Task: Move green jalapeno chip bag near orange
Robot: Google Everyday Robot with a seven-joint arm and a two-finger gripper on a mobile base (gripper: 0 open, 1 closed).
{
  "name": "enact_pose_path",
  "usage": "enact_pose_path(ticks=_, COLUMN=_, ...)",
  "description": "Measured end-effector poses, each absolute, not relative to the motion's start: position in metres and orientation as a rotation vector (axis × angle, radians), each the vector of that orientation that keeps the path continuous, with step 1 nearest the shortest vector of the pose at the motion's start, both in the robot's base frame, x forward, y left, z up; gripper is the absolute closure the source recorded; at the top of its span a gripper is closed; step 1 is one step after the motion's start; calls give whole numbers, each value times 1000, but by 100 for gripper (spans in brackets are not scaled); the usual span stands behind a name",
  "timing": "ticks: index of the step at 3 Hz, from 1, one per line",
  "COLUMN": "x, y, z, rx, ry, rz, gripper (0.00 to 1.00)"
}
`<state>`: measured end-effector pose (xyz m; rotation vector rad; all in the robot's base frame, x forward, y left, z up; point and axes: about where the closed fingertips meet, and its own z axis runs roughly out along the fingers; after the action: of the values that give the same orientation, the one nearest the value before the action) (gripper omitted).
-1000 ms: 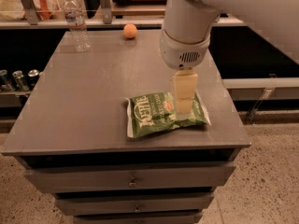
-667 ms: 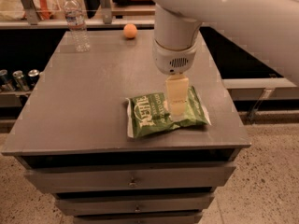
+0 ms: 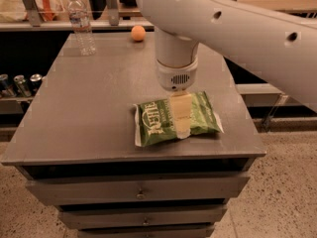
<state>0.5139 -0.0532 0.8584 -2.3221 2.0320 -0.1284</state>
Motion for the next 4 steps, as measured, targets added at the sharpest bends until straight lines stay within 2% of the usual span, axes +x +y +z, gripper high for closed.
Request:
enact_pose_path(ticks=1, x=504, y=-51, z=839, rx=-2371, ry=2045, rz=-98, gripper=18)
enact_pose_path(ticks=4, x=497, y=-51, z=831, rx=-2395, ry=2049, rz=-60, gripper=88)
